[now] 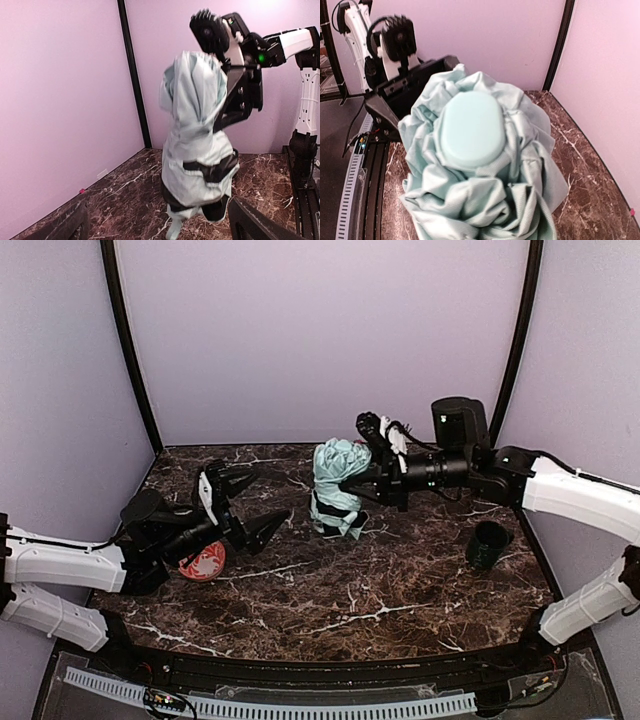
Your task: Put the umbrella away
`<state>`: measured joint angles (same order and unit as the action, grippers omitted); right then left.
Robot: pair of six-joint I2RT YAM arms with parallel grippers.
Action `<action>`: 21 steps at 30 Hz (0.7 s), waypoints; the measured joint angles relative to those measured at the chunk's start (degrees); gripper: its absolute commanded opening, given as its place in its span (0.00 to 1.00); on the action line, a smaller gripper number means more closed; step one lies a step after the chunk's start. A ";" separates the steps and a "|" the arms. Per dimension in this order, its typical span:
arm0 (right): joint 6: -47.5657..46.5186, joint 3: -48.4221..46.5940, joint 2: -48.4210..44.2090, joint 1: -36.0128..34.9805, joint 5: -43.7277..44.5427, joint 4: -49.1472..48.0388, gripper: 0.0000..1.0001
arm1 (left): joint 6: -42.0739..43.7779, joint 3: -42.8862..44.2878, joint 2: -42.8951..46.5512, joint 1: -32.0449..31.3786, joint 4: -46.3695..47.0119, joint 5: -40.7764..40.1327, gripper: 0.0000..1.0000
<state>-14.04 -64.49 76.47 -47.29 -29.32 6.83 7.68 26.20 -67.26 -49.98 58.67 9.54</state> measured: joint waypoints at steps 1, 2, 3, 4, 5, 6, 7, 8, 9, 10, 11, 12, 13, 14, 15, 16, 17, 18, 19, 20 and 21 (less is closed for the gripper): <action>0.42 -1.05 -0.59 0.11 -0.02 -0.17 0.07 | 0.35 0.00 0.52 0.00 -1.11 -0.81 0.99; 0.79 -1.51 -0.87 0.22 -0.04 -0.61 0.07 | 0.79 -0.02 0.85 0.00 -2.21 -1.66 0.99; 1.11 -1.60 -1.07 0.26 -0.13 -1.31 0.06 | 0.92 -0.02 0.94 0.00 -2.95 -2.25 0.99; 1.36 -1.31 -1.07 0.31 -0.17 -2.03 0.06 | 1.18 -0.09 0.94 0.00 -3.61 -2.95 0.99; 1.84 -0.07 -0.79 0.31 -0.22 -3.67 0.06 | 1.29 -0.17 0.94 0.00 -4.26 -3.37 0.99; 2.34 1.75 -0.20 0.31 -0.33 -5.42 0.05 | 1.36 -0.28 0.94 0.00 -4.70 -3.67 0.99; 2.78 4.42 0.90 0.35 -0.48 -7.80 0.03 | 1.44 -0.46 0.94 0.00 -5.27 -4.20 0.99; 3.48 7.13 2.58 0.35 -0.57 -9.97 0.02 | 1.55 -0.55 0.94 0.00 -5.62 -4.50 0.99; 3.98 9.60 4.74 0.37 -0.55 -11.78 0.01 | 1.62 -0.70 0.90 0.00 -5.75 -4.72 0.99; 4.66 12.28 8.41 0.39 -0.37 -13.44 0.00 | 1.75 -0.85 0.90 0.00 -5.92 -5.01 0.99; 5.22 14.10 12.17 0.42 -0.02 -14.32 0.00 | 1.86 -0.85 0.90 0.00 -6.25 -5.20 0.99; 5.75 15.74 16.61 0.46 0.17 -14.91 0.00 | 2.01 -0.85 0.83 0.00 -6.56 -5.49 0.99; 6.38 17.14 20.52 0.87 -2.73 -19.41 0.00 | 2.19 -0.85 0.74 0.00 -6.88 -5.66 0.99; 7.15 16.44 22.14 0.94 -3.17 -21.97 0.00 | 2.27 -0.85 0.63 0.00 -7.13 -5.77 0.99; 7.76 16.09 22.97 0.92 -3.17 -23.39 0.00 | 2.38 -0.85 0.52 0.02 -7.56 -5.86 0.99; 8.33 16.17 23.43 0.92 -3.43 -24.65 0.00 | 2.45 -0.85 0.46 0.11 -8.07 -5.95 0.99; 8.70 16.28 23.52 0.92 -3.45 -25.40 0.00 | 2.45 -0.85 0.42 0.31 -8.46 -5.97 0.99; 9.05 16.44 23.19 0.92 -3.23 -25.73 0.00 | 2.45 -0.85 0.42 0.33 -8.81 -5.99 0.99; 9.22 16.52 22.82 0.94 -3.02 -25.40 0.00 | 2.45 -0.85 0.42 0.33 -9.03 -5.97 0.99; 9.29 16.44 22.34 1.11 -2.95 -24.39 0.00 | 2.45 -0.85 0.42 0.33 -9.11 -5.97 0.99; 9.44 16.35 21.70 1.29 -2.93 -23.04 0.01 | 2.47 -0.85 0.42 0.33 -9.18 -5.99 0.99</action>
<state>-4.60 -48.14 98.17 -46.00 -32.25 -16.21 10.15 25.34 -66.85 -49.65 49.50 3.55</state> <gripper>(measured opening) 0.205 0.989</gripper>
